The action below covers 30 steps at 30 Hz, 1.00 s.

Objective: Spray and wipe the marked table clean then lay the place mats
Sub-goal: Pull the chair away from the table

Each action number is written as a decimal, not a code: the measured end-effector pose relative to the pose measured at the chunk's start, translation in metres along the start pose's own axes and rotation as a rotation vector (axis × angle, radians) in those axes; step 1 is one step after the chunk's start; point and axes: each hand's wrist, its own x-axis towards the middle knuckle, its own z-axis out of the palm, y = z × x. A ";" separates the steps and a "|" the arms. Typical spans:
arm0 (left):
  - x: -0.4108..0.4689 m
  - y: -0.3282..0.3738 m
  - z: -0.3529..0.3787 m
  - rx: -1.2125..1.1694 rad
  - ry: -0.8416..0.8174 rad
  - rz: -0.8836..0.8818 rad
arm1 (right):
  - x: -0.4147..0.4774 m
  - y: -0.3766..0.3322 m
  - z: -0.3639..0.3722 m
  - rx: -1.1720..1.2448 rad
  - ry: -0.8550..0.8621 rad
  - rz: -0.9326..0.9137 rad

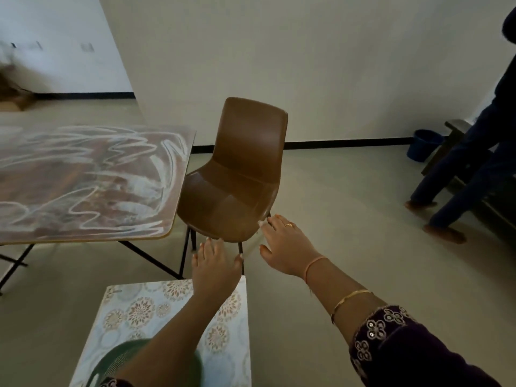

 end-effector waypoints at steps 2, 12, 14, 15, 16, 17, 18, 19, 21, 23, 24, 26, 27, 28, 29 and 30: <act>0.017 0.022 0.004 -0.012 0.008 0.003 | 0.016 0.021 -0.005 0.011 0.006 -0.037; 0.181 0.157 0.021 -0.094 -0.045 -0.050 | 0.139 0.176 -0.054 -0.054 -0.138 -0.128; 0.215 0.182 0.016 -0.101 -0.040 -0.042 | 0.169 0.208 -0.066 -0.048 -0.133 -0.112; 0.232 0.194 0.014 -0.106 -0.040 -0.047 | 0.185 0.224 -0.072 -0.038 -0.127 -0.109; 0.246 0.202 0.012 -0.110 -0.041 -0.059 | 0.199 0.236 -0.076 -0.030 -0.126 -0.107; 0.262 0.212 0.012 -0.117 -0.035 -0.079 | 0.217 0.250 -0.079 -0.029 -0.131 -0.114; 0.276 0.221 0.015 -0.122 -0.025 -0.098 | 0.234 0.263 -0.081 -0.033 -0.141 -0.125; 0.290 0.230 0.018 -0.122 -0.015 -0.115 | 0.253 0.277 -0.083 -0.035 -0.153 -0.136; 0.319 0.246 0.026 -0.114 -0.005 -0.139 | 0.291 0.301 -0.086 -0.026 -0.154 -0.149; 0.353 0.265 0.035 -0.122 0.010 -0.176 | 0.333 0.328 -0.090 -0.013 -0.132 -0.184; 0.370 0.275 0.039 -0.133 0.022 -0.195 | 0.353 0.341 -0.092 -0.006 -0.122 -0.210; 0.401 0.296 0.045 -0.163 0.040 -0.239 | 0.388 0.365 -0.097 -0.004 -0.126 -0.259; 0.417 0.307 0.047 -0.182 0.046 -0.272 | 0.406 0.378 -0.102 -0.004 -0.139 -0.279; 0.434 0.318 0.049 -0.201 0.048 -0.303 | 0.424 0.391 -0.106 -0.006 -0.151 -0.299; 0.450 0.329 0.051 -0.227 0.044 -0.333 | 0.442 0.403 -0.110 -0.013 -0.166 -0.320; 0.466 0.340 0.054 -0.256 0.045 -0.355 | 0.461 0.415 -0.113 -0.017 -0.170 -0.343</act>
